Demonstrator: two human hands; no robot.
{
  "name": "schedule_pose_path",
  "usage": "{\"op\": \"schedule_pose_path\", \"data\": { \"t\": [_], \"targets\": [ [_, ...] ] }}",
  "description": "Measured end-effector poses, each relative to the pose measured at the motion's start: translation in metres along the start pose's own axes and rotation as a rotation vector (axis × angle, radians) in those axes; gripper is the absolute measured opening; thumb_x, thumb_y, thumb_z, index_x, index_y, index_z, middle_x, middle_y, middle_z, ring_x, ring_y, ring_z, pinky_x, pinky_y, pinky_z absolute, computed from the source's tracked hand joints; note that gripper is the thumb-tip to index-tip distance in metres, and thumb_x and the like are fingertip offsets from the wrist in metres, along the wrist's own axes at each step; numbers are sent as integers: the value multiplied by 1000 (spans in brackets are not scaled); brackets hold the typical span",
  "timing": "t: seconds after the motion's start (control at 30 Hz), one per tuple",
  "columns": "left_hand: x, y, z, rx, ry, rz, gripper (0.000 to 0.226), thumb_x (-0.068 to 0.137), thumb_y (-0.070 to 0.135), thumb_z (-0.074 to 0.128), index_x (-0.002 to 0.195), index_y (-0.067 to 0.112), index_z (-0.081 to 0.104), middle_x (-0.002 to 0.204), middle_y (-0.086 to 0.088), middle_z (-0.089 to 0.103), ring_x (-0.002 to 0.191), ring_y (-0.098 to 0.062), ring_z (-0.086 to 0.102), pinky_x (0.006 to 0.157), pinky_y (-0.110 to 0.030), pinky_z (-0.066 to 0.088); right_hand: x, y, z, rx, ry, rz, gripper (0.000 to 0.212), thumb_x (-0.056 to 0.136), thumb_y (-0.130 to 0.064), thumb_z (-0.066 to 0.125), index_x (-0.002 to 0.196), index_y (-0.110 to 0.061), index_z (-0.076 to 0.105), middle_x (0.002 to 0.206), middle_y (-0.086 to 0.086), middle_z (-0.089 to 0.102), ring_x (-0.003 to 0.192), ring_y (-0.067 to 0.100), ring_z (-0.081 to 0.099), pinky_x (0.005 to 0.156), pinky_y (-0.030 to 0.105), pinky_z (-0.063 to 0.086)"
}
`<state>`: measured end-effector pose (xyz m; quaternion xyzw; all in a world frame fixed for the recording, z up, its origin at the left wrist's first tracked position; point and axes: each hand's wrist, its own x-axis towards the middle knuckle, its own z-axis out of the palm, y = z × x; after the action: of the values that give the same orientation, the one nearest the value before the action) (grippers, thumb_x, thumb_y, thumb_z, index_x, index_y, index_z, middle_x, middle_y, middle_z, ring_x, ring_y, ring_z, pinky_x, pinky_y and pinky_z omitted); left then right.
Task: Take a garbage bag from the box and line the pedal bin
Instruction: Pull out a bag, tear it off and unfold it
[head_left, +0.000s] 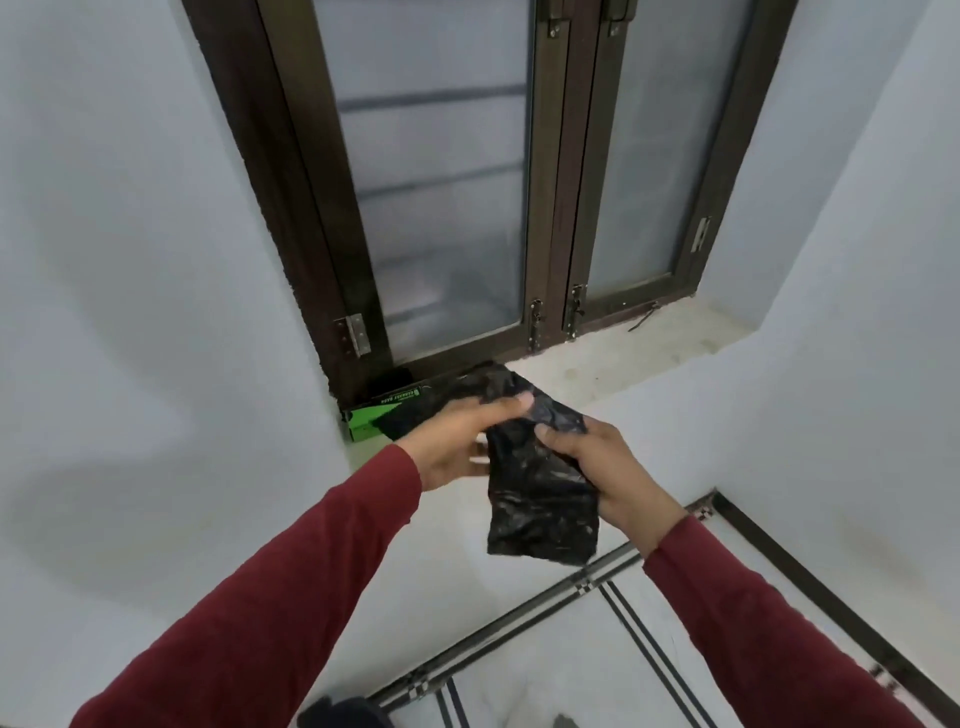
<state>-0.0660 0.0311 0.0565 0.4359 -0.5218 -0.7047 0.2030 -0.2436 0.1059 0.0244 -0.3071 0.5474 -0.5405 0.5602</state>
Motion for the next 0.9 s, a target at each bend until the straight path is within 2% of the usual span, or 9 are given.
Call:
{"op": "schedule_pose_path", "data": {
  "t": [0.1,0.27,0.43,0.53,0.6,0.7,0.73,0.8,0.9],
  "targets": [
    [-37,-31,-1,233,-138,-114,39,82,17,84,118,7,71,114,-10,77,105,-25,73,83,-35,61,-21,5,8,155,114,46,33,91,-8,73,119,8,69,116,28,73,101,40,73,91,49,60],
    [-72,-59,7,29,102,-27,8,90,13,76,95,8,73,83,-7,75,68,-14,69,55,-25,53,-74,19,12,155,-125,267,42,95,-28,70,128,-2,68,121,19,74,110,32,71,98,45,56],
    [-123,-76,29,5,343,-18,26,92,34,74,97,9,72,75,-6,63,51,-11,55,45,-19,41,-115,40,14,36,-49,297,33,95,2,64,128,6,64,86,12,73,67,15,68,54,20,57],
    [-160,-87,46,2,257,-34,50,86,43,79,124,15,63,95,-1,67,75,-12,63,57,-22,47,-131,43,17,81,43,262,30,93,-3,70,120,11,68,75,10,70,53,12,65,47,18,53],
    [-181,-100,56,-34,237,2,68,86,28,82,139,30,40,116,-3,67,96,-18,69,69,-27,56,-145,47,18,68,83,247,33,89,-11,77,114,10,70,84,14,75,65,22,74,61,28,63],
    [-206,-124,72,23,437,113,26,92,17,74,114,25,62,98,-5,71,84,-20,71,62,-24,56,-172,59,17,42,76,233,52,79,-31,88,113,5,72,103,17,78,96,34,75,96,43,58],
    [-214,-129,77,53,530,113,7,94,19,71,100,21,69,91,-4,72,77,-18,69,57,-22,54,-184,61,18,44,28,239,62,74,-39,91,115,4,72,104,17,77,95,30,73,95,39,56],
    [-228,-143,82,66,662,87,16,97,25,67,87,14,71,89,-8,74,73,-20,70,52,-21,54,-206,67,20,24,-94,268,77,65,-46,95,120,2,71,117,20,75,95,26,71,94,40,59],
    [-251,-165,89,0,757,27,28,101,31,56,84,17,72,94,-10,75,82,-27,72,61,-29,58,-242,81,24,-25,-228,283,76,78,-12,88,136,-17,39,125,21,67,99,28,74,72,37,64]
  ]
}}
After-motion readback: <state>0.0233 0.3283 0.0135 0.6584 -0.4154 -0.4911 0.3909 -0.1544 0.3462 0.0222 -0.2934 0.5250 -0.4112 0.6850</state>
